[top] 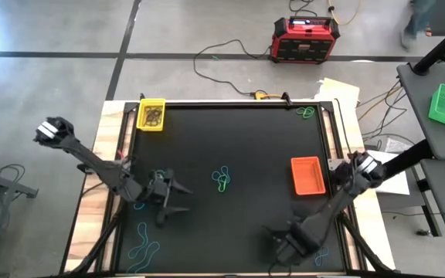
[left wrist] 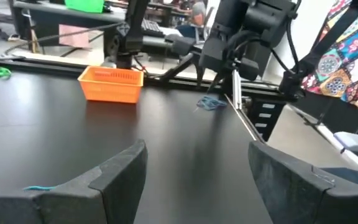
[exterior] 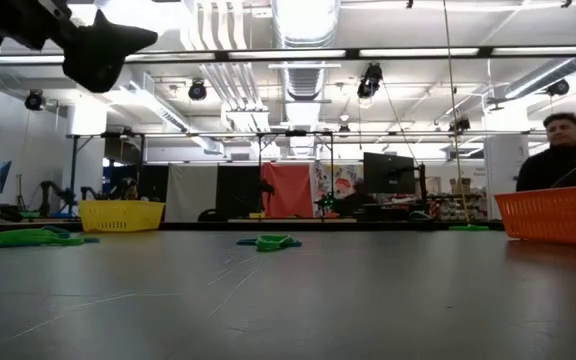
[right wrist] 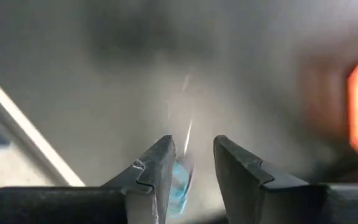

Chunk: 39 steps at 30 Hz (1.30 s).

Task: Sort rubber bands into baskets
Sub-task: Put the purple rubber band into the yellow bin

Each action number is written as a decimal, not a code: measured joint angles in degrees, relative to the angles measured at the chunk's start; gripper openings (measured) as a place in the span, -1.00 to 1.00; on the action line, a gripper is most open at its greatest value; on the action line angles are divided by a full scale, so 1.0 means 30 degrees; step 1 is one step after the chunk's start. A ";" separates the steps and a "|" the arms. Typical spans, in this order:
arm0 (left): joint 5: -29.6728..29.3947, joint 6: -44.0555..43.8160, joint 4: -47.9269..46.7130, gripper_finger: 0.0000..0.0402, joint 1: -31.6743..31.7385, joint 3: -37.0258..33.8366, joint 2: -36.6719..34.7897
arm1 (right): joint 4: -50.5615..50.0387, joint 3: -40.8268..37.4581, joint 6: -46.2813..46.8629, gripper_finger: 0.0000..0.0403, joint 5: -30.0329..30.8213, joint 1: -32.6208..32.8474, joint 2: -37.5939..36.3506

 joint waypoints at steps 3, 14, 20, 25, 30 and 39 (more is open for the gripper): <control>-0.0013 -0.0224 0.0810 0.31 -0.0035 0.0241 0.1413 | -0.0007 -0.0073 0.1580 -0.45 -0.1757 0.0835 0.0460; -0.0016 0.1228 0.0671 0.31 -0.0027 0.4014 0.6441 | 0.0711 -0.3669 0.2319 -0.30 -0.3789 0.1693 0.0476; -0.0020 0.1915 0.0211 0.31 -0.0020 0.5186 0.7896 | 0.4736 -0.6414 0.3472 -0.33 -0.3831 0.1773 -0.1053; -0.0024 0.1893 0.0181 0.31 -0.0020 0.5458 0.8592 | 0.6273 -0.8237 0.4340 -0.36 -0.4275 0.1902 -0.1656; -0.0017 0.1765 0.0166 0.31 -0.0020 0.5485 0.8802 | 0.7890 -0.9128 0.4426 -0.38 -0.4378 0.1897 -0.1710; -0.0024 0.1139 0.0206 0.31 -0.0020 0.5407 0.8765 | 0.8784 -0.9305 0.4030 -0.50 -0.4178 0.1870 -0.1746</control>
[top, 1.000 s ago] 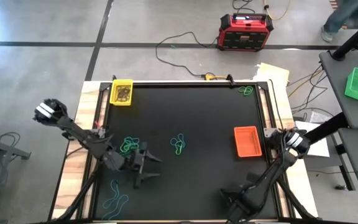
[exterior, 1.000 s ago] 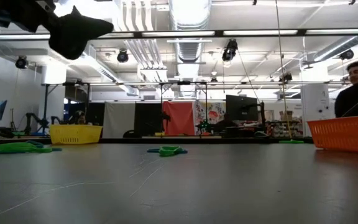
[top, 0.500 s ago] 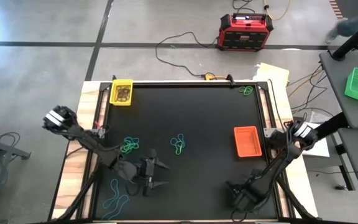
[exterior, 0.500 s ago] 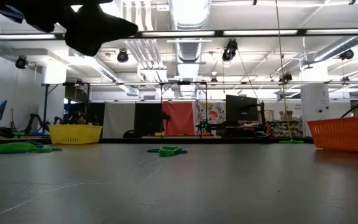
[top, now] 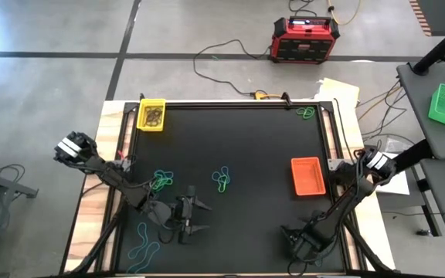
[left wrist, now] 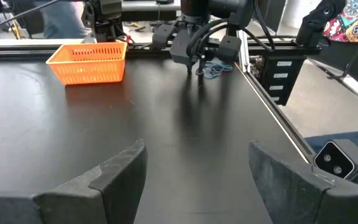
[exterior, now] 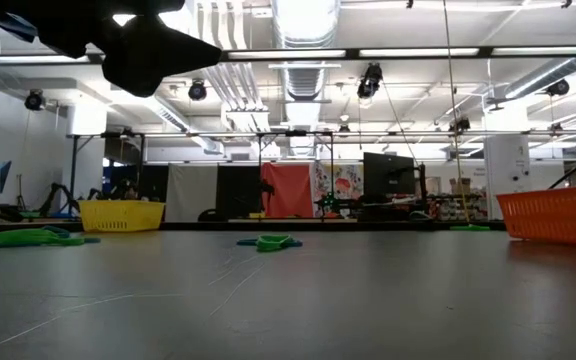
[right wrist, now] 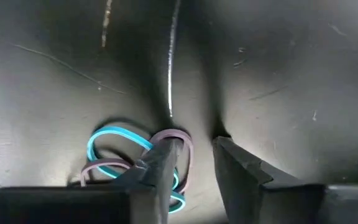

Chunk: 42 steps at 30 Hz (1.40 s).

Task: Sort rubber bands into baskets
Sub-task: Put the purple rubber band into the yellow bin

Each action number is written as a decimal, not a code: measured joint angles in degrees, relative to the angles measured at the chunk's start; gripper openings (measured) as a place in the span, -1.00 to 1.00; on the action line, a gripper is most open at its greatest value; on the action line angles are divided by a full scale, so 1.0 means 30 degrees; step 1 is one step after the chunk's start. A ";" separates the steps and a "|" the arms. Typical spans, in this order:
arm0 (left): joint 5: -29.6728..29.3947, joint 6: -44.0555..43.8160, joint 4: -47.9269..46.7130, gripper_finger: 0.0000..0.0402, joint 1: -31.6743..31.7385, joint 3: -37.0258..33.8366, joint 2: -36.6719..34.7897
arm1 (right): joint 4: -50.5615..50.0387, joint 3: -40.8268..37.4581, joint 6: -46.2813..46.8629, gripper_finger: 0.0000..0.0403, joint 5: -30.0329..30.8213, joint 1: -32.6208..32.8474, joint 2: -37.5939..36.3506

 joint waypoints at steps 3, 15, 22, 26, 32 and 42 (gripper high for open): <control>0.0000 -0.0257 0.0002 0.31 0.0000 0.0005 0.0000 | 0.0188 -0.0224 -0.0042 -0.66 0.0281 0.0005 -0.0020; -0.0126 -0.0799 -0.0031 0.31 0.0015 -0.0156 0.0204 | -0.0757 0.0413 -0.1494 -0.96 0.2857 -0.0233 -0.0140; -0.0520 -0.1448 -0.0036 0.31 0.0000 -0.0170 0.0223 | -0.0794 0.2003 -0.4966 -0.96 0.7495 -0.1588 -0.0255; -0.0517 -0.1782 -0.0233 0.31 0.0000 -0.0170 0.0255 | 0.0176 0.2462 -0.7919 -0.96 0.9246 -0.3018 -0.0284; -0.0538 -0.2416 -0.1098 0.31 0.0000 -0.0170 0.0255 | 0.3972 0.2433 -1.2471 -0.96 0.9716 -0.5025 -0.0284; -0.0511 -0.5829 -0.4066 0.31 -0.0800 -0.0616 0.0262 | 1.3288 0.2186 -1.9480 -0.96 1.0082 -0.8208 0.0766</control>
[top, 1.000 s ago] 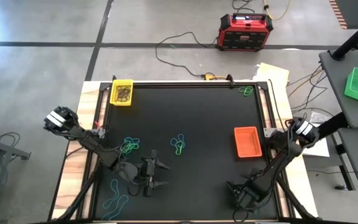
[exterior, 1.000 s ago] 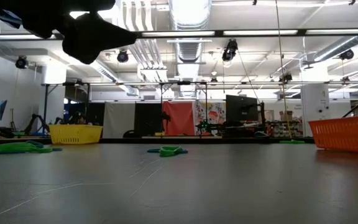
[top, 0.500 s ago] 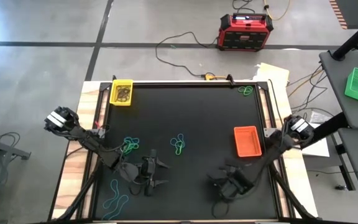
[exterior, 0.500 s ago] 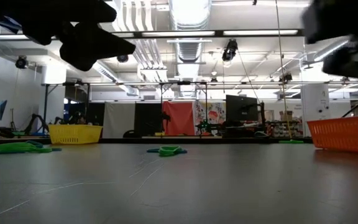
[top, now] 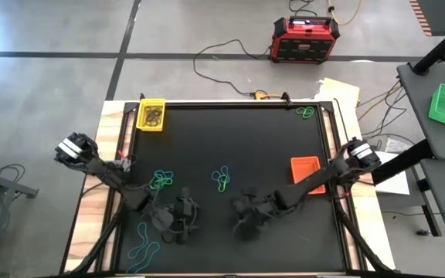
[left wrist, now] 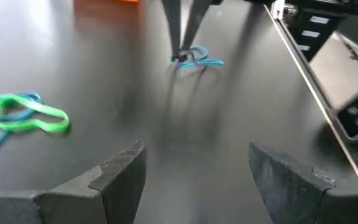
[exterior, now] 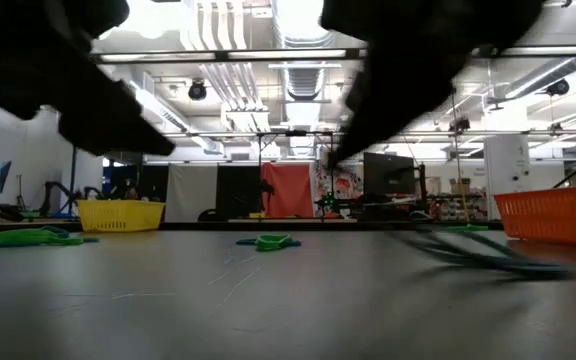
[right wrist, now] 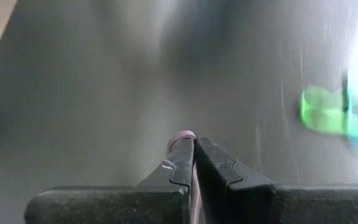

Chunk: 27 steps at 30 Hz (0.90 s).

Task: Sort rubber bands into baskets
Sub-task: Put the purple rubber band into the yellow bin

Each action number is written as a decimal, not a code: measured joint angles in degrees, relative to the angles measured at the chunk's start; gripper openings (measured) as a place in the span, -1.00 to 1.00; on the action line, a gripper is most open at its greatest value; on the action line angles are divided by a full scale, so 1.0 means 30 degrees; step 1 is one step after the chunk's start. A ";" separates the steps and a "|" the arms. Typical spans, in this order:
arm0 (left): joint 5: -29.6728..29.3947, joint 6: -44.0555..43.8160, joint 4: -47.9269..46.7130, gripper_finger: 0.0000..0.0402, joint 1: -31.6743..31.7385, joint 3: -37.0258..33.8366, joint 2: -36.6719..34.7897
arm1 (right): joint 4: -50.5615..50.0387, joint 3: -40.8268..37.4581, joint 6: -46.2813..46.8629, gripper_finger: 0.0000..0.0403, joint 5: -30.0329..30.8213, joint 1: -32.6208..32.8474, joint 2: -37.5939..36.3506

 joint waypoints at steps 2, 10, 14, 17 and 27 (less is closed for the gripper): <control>-0.0035 -0.0536 0.0025 0.31 -0.0368 -0.0203 0.0000 | 0.2455 0.0007 -0.1082 -0.96 0.0028 -0.0418 0.0366; -0.5480 -0.0357 0.1179 0.31 -0.2091 -0.0952 0.0173 | 0.7302 0.0211 -0.3147 -0.96 -0.0014 -0.0735 0.0597; -0.6657 0.1735 0.3744 0.31 -0.2129 -0.0912 0.1355 | 0.7933 0.0211 -0.3129 -0.96 -0.0015 -0.0733 0.0721; -0.6036 0.4129 0.6582 0.31 -0.1670 -0.0501 0.2615 | 0.7937 0.0211 -0.3140 -0.96 -0.0028 -0.0741 0.0779; -0.5974 0.2663 0.3665 0.31 -0.1381 -0.0181 0.2504 | 0.0953 0.0200 -0.0624 -0.96 -0.0022 -0.0568 0.0620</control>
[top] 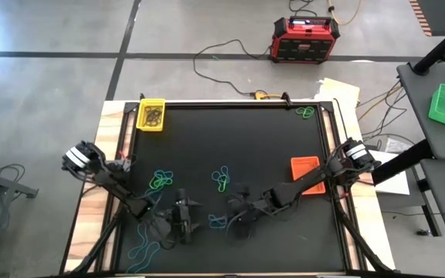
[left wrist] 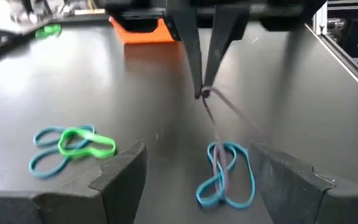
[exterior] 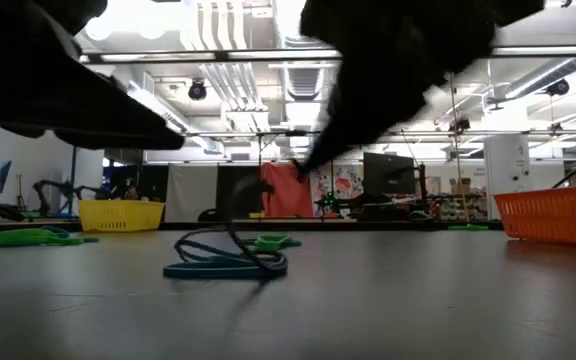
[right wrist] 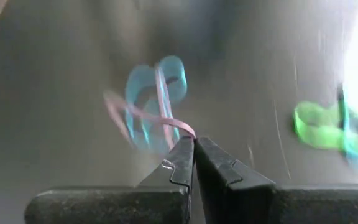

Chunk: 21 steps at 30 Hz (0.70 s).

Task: Sort rubber bands into baskets
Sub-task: Put the purple rubber band into the yellow bin

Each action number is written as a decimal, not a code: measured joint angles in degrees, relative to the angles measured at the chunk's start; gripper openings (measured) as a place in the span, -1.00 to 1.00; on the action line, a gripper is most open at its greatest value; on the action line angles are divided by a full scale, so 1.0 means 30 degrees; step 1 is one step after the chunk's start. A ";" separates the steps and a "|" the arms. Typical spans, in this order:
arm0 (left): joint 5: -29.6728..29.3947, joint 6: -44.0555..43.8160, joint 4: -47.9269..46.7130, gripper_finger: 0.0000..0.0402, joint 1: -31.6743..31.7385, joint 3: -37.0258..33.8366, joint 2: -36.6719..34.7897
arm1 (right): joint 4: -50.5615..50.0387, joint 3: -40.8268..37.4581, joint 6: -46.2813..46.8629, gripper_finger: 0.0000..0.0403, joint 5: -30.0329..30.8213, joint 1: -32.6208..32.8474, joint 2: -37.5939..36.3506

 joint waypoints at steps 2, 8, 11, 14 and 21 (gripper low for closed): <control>0.0002 -0.0849 -0.1122 0.31 -0.0197 -0.0006 -0.0433 | -0.1684 0.0017 0.0715 -0.96 0.0007 0.0112 -0.0425; 0.0007 -0.1387 -0.1805 0.31 -0.0347 -0.0015 -0.0673 | -0.2106 0.0912 -0.0225 -0.96 0.0006 0.0798 -0.2765; 0.0003 -0.1654 -0.1811 0.31 -0.0333 -0.0022 -0.0507 | -0.2189 0.1242 -0.1225 -0.96 0.0758 0.0903 -0.4066; 0.0005 -0.2199 -0.1821 0.31 -0.0345 -0.0054 -0.0337 | -0.2124 0.1308 -0.1782 -0.96 0.2348 0.0942 -0.5468; 0.0008 -0.2759 -0.1702 0.31 -0.0355 -0.0058 0.0190 | -0.2522 0.1225 -0.2153 -0.96 0.2537 0.0700 -0.6549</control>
